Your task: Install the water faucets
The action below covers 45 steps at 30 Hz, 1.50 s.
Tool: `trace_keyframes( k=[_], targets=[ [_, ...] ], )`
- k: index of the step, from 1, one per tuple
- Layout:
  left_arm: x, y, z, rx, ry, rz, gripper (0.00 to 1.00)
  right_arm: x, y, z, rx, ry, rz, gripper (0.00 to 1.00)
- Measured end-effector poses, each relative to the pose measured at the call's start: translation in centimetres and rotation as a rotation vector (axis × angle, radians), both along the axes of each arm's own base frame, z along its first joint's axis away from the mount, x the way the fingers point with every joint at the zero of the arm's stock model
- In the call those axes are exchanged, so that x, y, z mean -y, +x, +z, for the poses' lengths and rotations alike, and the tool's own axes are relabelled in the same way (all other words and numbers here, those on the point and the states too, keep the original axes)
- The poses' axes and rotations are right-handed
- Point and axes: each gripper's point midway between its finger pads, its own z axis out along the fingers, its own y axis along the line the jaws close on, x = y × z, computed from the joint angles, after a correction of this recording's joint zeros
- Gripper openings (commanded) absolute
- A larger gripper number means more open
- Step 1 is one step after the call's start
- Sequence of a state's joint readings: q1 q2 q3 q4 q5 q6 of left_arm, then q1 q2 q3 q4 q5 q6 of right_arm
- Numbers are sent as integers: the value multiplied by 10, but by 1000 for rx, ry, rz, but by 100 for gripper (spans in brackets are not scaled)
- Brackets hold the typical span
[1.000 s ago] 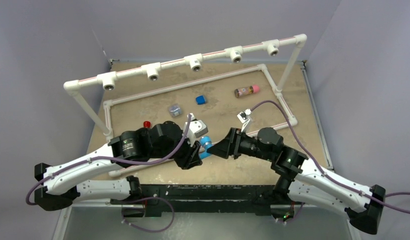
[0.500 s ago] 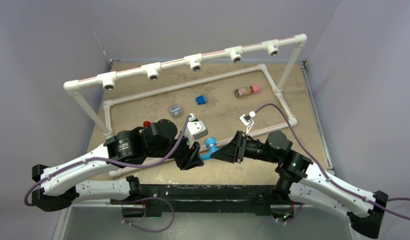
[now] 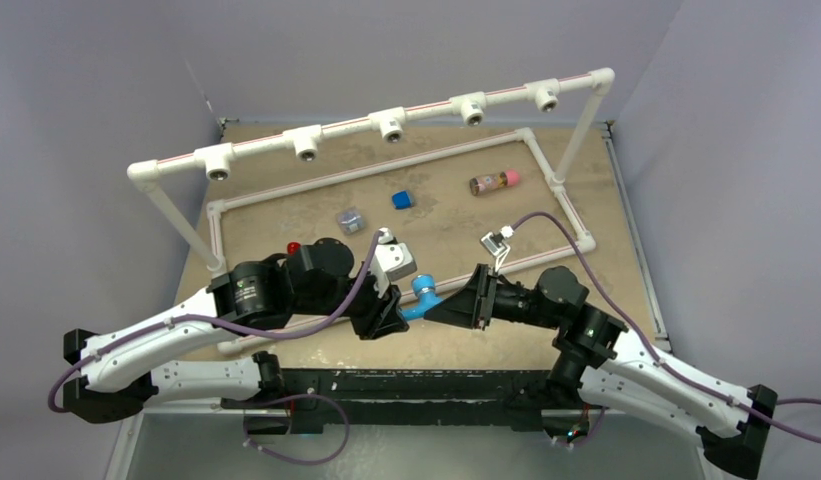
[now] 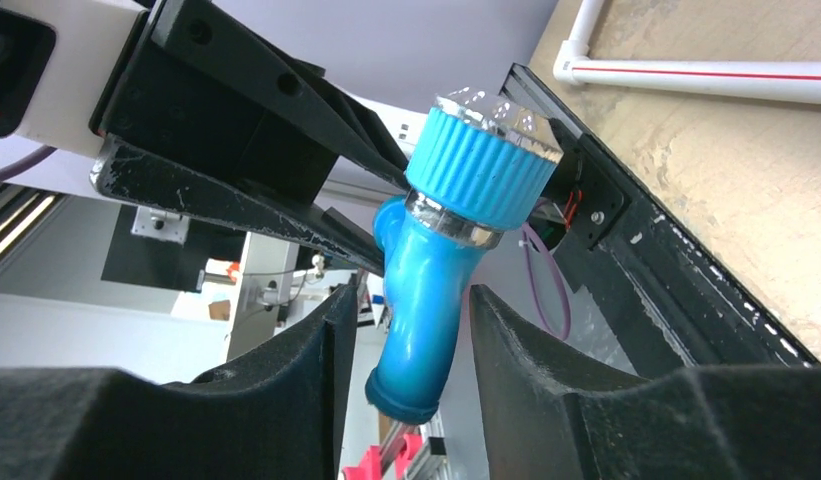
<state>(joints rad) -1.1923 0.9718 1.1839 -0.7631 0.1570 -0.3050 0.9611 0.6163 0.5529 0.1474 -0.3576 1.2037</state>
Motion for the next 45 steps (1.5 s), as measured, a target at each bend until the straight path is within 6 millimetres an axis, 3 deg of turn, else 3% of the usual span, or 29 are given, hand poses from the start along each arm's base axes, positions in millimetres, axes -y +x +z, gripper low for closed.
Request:
trace_keyframes(
  k=[7, 12, 15, 17, 21, 22, 23, 25, 29, 38, 42, 45],
  targets=[
    [0, -4, 2, 0, -8, -28, 0, -5, 3, -3, -27, -6, -2, 44],
    [0, -7, 4, -1, -22, -43, 0, -5, 4, 6, -44, 31, -6, 39],
    [0, -6, 7, 11, -35, -45, 0, -5, 3, 6, -59, 38, -7, 22],
    [0, -6, 10, 25, -42, -48, 0, -5, 3, 5, -75, 37, -11, 0],
    [1, -5, 10, 34, -46, -52, 0, -2, 2, 4, -90, 43, -16, 0],
    [1, -5, 9, 34, -48, -52, 6, -2, 2, 4, -90, 45, -16, 0],
    [2, -4, 9, 35, -51, -51, 20, -1, 2, 4, -90, 46, -21, 0],
    [3, -4, 9, 36, -53, -49, 37, 1, 2, 3, -91, 50, -28, 0],
    [3, -1, 9, 34, -53, -30, 54, 3, 2, 4, -73, 49, -36, 0],
    [11, -1, 18, -12, -105, 3, 66, 11, 12, -9, 24, -33, -99, 0],
    [19, 0, 23, -50, -141, 9, 68, 20, 14, -4, 131, -35, -129, 0],
    [22, 13, 22, -115, -172, 43, 70, 25, 14, 2, 217, -27, -138, 0]
  ],
)
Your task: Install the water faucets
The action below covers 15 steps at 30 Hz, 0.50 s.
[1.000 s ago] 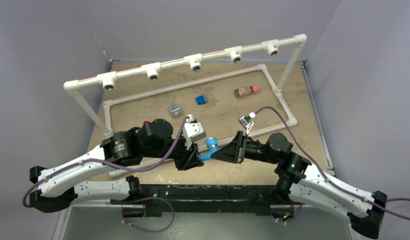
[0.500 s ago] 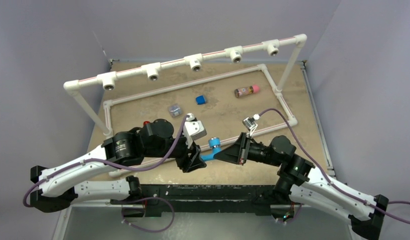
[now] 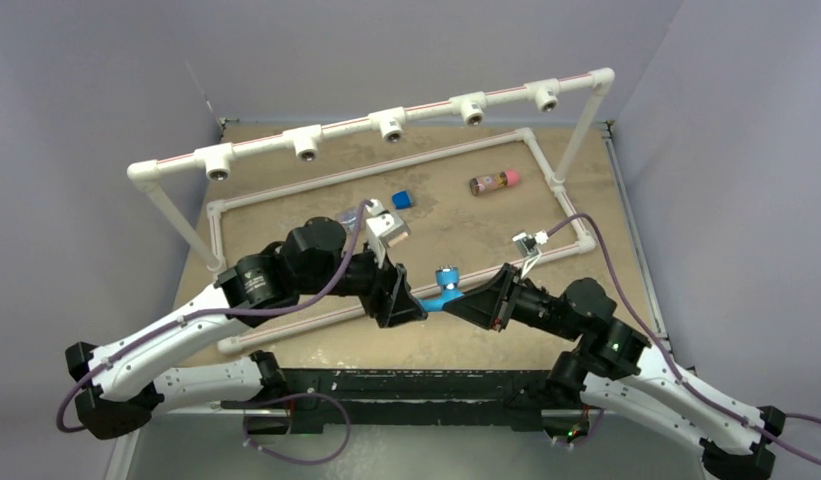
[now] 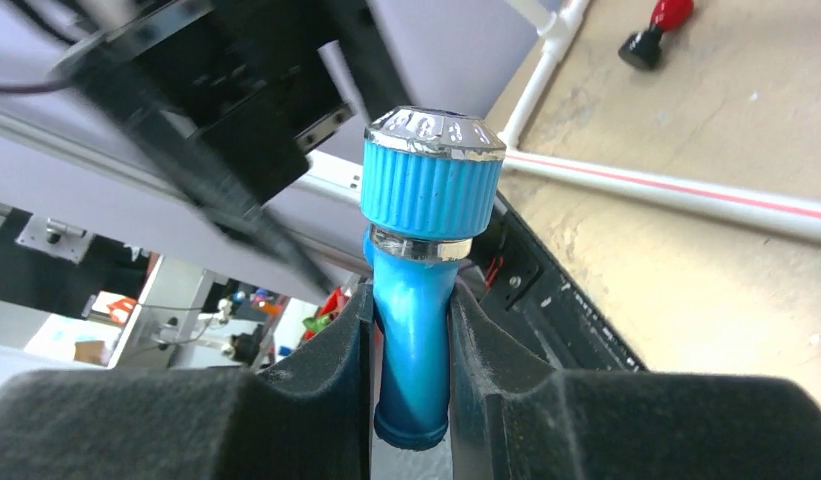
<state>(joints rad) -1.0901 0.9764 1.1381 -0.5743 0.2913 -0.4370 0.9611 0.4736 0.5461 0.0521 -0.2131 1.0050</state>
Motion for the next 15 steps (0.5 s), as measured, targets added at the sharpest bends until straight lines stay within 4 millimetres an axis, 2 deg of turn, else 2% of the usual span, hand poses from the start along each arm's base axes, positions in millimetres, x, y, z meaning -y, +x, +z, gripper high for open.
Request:
trace_keyframes(
  k=[3, 5, 9, 15],
  targets=[
    [-3, 21, -4, -86, -46, 52, 71, 8, 0, 11, 96, 12, -15, 0],
    [-1, 26, -1, -147, -94, 57, 71, 12, 2, 15, 146, 13, -37, 0],
    [9, 17, 10, -232, -184, -1, 72, 20, 1, 27, 222, 34, -58, 0],
    [20, 5, 28, -336, -307, -76, 72, 29, 0, 58, 283, 100, -88, 0]
  ],
)
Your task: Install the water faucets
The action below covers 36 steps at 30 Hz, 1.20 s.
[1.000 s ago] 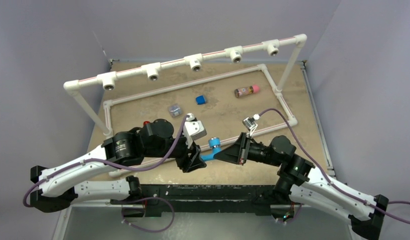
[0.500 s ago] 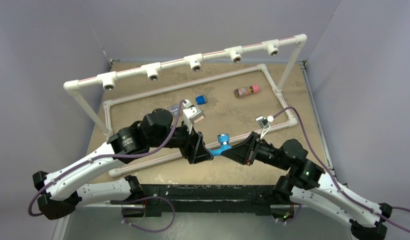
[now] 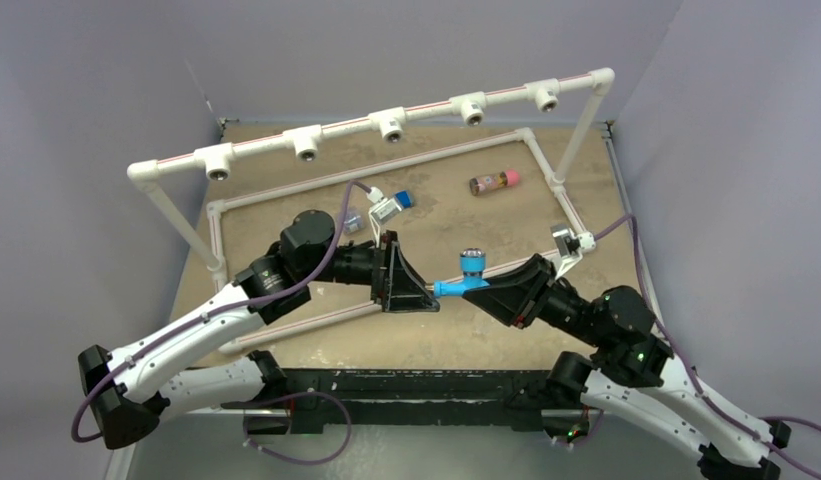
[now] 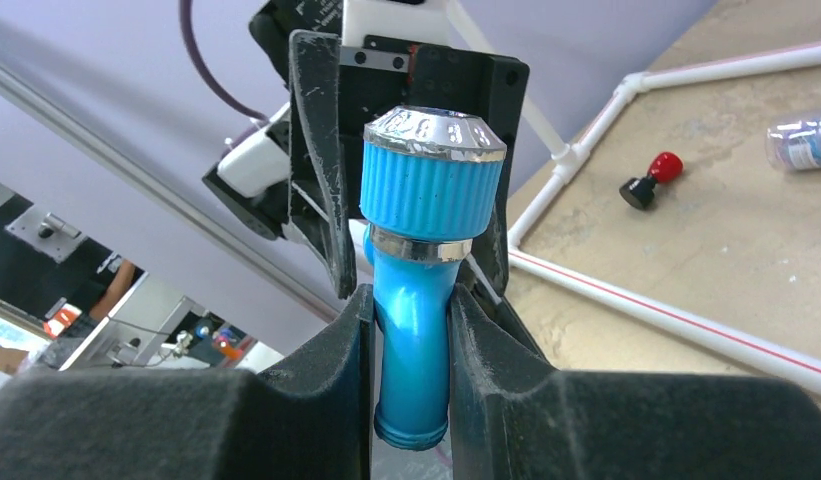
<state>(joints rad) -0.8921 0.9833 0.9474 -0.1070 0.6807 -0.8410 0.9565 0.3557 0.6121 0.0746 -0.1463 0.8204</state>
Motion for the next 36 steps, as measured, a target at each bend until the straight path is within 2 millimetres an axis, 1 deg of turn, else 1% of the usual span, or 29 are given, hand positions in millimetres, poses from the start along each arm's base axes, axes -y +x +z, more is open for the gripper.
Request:
trace_keyframes(
  k=[2, 5, 6, 10, 13, 17, 21, 24, 28, 31, 36],
  targets=[
    [3, -1, 8, -21, -35, -7, 72, 0, 0, 8, 12, 14, 0, 0],
    [5, 0, 19, -38, -79, -5, 72, -2, 1, 14, 21, 24, 0, 0],
    [6, 0, 24, -42, -97, -2, 72, -3, 2, 14, 22, 25, 1, 0],
    [8, 4, 31, -56, -124, 21, 71, -7, 5, 14, 15, 24, 1, 0],
    [10, 9, 31, -72, -124, 41, 69, -8, 6, 15, 9, 31, -1, 0],
    [12, 15, 29, -78, -120, 72, 67, -7, 7, 22, 2, 63, -9, 0],
    [13, 17, 30, -90, -124, 86, 64, -7, 9, 22, -14, 68, -17, 0],
    [13, 18, 32, -92, -129, 91, 58, -8, 10, 21, -29, 72, -18, 0],
    [13, 19, 34, -88, -139, 93, 54, -8, 13, 20, -55, 81, -28, 0],
    [13, 19, 37, -94, -149, 92, 49, -9, 15, 18, -73, 84, -33, 0],
    [13, 19, 39, -94, -155, 93, 38, -11, 17, 11, -98, 78, -36, 0]
  ],
)
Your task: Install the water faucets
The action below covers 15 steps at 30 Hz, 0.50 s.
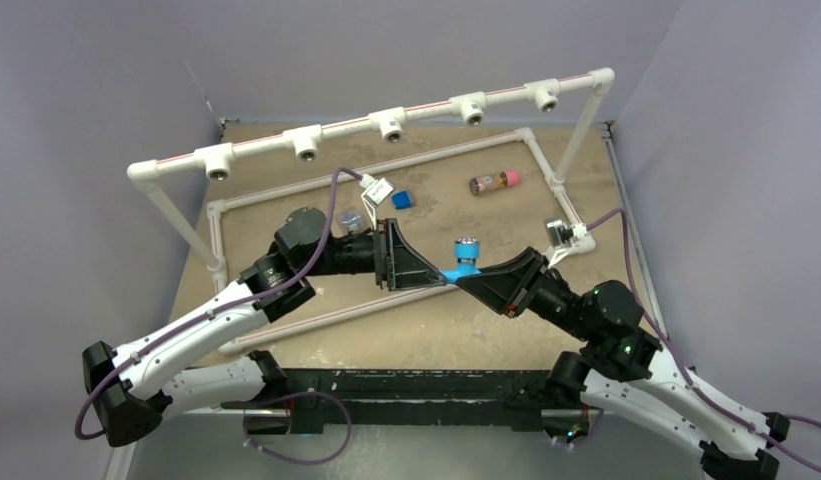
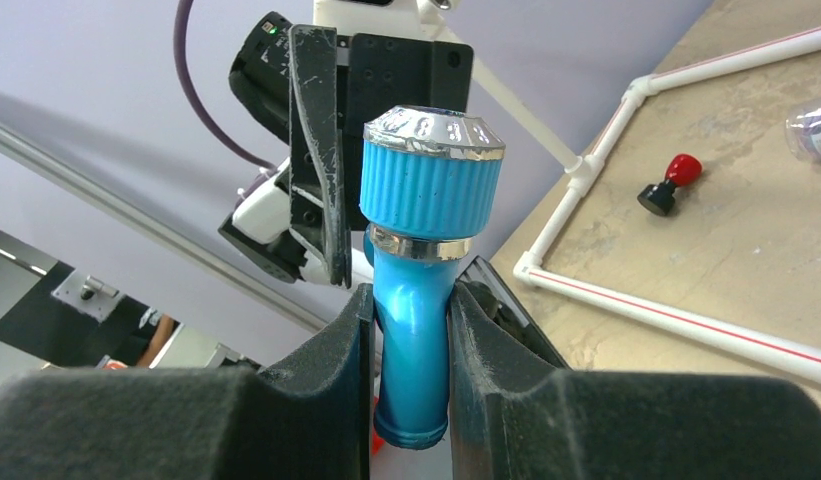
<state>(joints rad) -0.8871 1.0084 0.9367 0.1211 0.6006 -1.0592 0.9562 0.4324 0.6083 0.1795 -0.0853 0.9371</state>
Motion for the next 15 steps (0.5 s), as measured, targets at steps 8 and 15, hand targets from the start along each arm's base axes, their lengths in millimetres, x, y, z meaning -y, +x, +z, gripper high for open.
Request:
trace_keyframes(
  k=[8, 15],
  targets=[
    [0, 1, 3, 3, -10, 2, 0, 0, 2, -1, -25, 17, -10, 0],
    [0, 1, 3, 2, -10, 2, 0, 2, 1, -2, -34, 26, -9, 25]
  ],
)
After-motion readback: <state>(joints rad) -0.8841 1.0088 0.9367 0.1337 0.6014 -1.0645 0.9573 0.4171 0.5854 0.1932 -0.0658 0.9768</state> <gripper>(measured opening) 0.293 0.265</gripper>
